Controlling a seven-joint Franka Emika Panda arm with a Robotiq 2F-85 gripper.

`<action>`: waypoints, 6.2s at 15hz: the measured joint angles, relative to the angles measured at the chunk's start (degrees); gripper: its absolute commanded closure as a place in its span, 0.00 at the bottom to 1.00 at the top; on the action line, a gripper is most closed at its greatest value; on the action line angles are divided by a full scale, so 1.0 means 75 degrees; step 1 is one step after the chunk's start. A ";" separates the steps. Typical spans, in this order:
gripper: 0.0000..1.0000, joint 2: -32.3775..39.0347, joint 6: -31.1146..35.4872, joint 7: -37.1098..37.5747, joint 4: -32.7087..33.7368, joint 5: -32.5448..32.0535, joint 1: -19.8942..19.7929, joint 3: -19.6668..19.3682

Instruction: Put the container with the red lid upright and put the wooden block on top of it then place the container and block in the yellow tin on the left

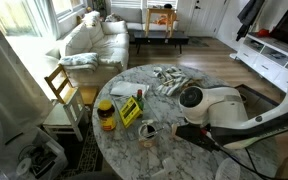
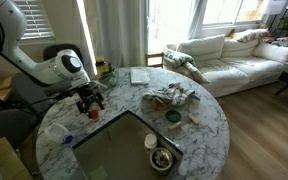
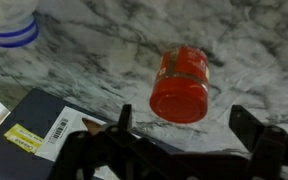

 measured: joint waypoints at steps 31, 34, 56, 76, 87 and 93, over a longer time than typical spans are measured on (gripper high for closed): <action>0.00 -0.0406 0.1275 -0.8898 0.0293 0.7056 -0.1848 0.0830; 0.00 -0.0312 0.1276 -0.8934 0.0425 0.7092 -0.1766 0.0818; 0.93 0.1323 0.1193 -0.9747 0.1829 0.7277 -0.1395 0.0563; 0.93 -0.0717 -0.0959 -1.2075 0.0526 0.7936 -0.1929 0.0295; 0.93 -0.0857 -0.0319 -1.1802 -0.0018 0.7438 -0.1908 0.0095; 0.93 -0.0857 0.0308 -1.1474 -0.0171 0.7297 -0.1864 0.0076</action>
